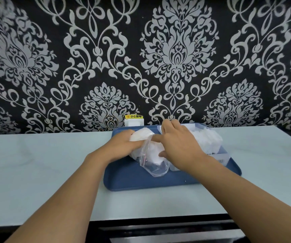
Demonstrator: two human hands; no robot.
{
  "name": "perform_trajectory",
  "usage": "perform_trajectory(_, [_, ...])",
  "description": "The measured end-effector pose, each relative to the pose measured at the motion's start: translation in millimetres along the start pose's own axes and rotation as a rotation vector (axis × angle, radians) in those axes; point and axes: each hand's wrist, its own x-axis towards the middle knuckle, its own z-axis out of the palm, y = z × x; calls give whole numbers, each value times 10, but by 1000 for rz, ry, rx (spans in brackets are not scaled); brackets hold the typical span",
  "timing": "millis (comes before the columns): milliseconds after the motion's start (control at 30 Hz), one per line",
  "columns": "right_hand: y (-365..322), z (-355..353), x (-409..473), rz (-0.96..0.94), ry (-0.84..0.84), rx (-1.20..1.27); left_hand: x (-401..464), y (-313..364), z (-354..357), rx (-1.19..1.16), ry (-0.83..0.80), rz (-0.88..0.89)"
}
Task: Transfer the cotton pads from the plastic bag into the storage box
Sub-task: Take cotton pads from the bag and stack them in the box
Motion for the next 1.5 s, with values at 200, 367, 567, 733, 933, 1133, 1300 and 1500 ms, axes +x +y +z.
perform_trajectory(200, [20, 22, 34, -42, -2, 104, 3, -82, -57, 86, 33, 72])
perform_trajectory(367, [-7, 43, 47, -49, -32, 82, 38, -108, -60, 66, 52, 90])
perform_trajectory(567, [-33, 19, 78, -49, -10, 105, 29, -66, -46, 62, 78, 97])
perform_trajectory(733, [-27, 30, 94, -49, -38, 88, -7, -73, -79, 97, 95, 74])
perform_trajectory(933, [-85, 69, 123, -9, -33, 26, -37, -60, -81, 122, 111, 73])
perform_trajectory(1133, [-76, 116, 149, -26, -97, 20, -33, -80, -80, 140, 104, 87])
perform_trajectory(1300, [-61, 169, 162, -90, -45, 145, -33, -103, -77, 187, 189, 113])
perform_trajectory(1500, [89, -13, 45, 23, 227, 847, -33, -92, -157, 181, 189, 73])
